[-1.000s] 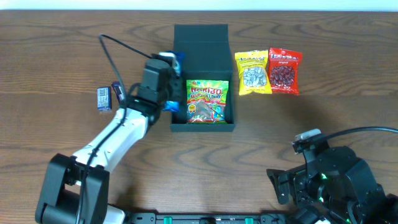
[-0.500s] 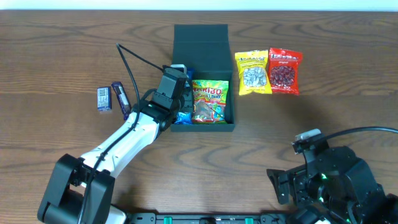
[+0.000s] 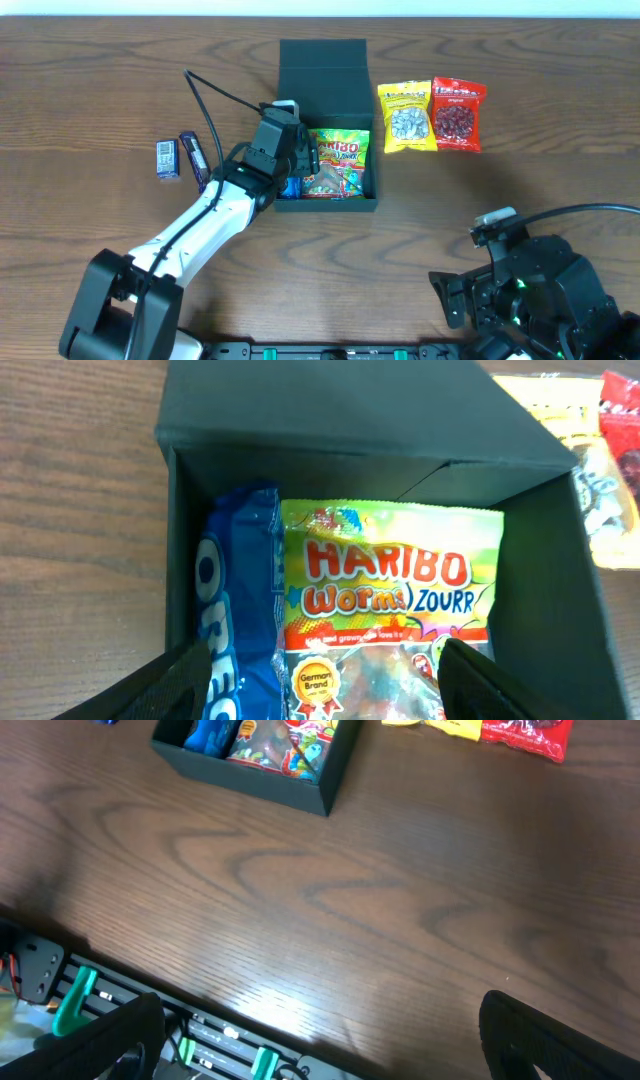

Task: Pack container
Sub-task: 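Release the Oreo pack and hold left gripper beside the box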

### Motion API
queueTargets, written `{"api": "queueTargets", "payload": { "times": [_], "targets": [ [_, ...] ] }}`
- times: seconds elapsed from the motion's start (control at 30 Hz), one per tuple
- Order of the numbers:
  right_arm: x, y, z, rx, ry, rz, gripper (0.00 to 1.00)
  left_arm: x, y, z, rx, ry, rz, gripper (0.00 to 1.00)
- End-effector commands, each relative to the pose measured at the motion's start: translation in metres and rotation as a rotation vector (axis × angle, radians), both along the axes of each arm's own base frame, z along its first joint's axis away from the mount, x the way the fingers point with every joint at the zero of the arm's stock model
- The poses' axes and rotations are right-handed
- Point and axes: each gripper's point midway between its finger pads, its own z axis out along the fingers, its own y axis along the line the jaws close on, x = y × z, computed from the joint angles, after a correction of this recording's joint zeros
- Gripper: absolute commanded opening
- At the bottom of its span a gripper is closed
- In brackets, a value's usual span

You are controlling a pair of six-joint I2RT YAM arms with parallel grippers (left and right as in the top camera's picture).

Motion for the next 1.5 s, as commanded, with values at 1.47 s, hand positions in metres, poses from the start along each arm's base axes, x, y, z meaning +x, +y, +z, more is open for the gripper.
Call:
{"api": "queueTargets", "payload": {
  "times": [1.47],
  "targets": [
    [0.081, 0.003, 0.049, 0.068, -0.293, -0.277, 0.99, -0.048, 0.046, 0.092, 0.115, -0.122, -0.006, 0.95]
  ]
}}
